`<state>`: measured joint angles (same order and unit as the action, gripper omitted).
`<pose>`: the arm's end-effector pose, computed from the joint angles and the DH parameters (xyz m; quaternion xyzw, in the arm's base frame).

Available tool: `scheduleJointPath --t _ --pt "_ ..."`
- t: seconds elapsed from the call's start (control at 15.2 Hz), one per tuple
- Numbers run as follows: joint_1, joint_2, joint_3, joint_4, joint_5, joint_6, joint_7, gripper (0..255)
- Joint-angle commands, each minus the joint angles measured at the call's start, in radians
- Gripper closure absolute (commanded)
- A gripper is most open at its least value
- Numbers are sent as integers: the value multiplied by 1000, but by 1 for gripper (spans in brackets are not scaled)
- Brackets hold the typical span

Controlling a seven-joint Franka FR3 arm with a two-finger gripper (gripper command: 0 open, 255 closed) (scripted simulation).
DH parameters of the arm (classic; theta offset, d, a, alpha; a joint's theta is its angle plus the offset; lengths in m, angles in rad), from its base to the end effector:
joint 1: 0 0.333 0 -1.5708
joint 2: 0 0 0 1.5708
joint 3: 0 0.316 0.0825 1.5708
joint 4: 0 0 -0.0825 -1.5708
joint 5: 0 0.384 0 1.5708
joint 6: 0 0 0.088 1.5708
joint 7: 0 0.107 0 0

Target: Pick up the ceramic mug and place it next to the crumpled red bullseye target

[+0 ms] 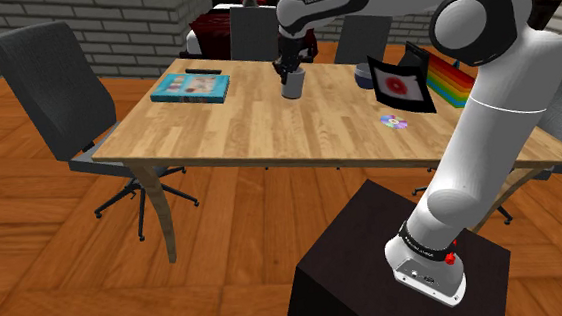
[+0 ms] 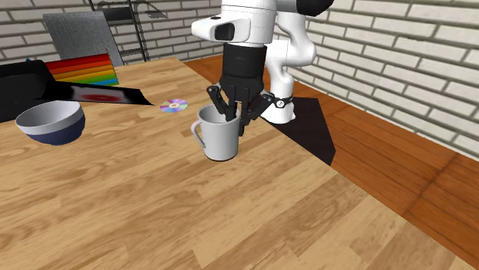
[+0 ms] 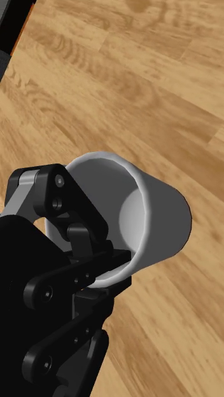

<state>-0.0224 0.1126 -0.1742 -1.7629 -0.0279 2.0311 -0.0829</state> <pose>0.6005 -0.1170 0.5102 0.9954 -0.0501 0.0746 0.0333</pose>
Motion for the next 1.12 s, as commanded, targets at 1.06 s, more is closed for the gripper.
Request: scheduleJointPath --t 1.06 --pt "-2 11 -1 258 5 -246 -10 255"
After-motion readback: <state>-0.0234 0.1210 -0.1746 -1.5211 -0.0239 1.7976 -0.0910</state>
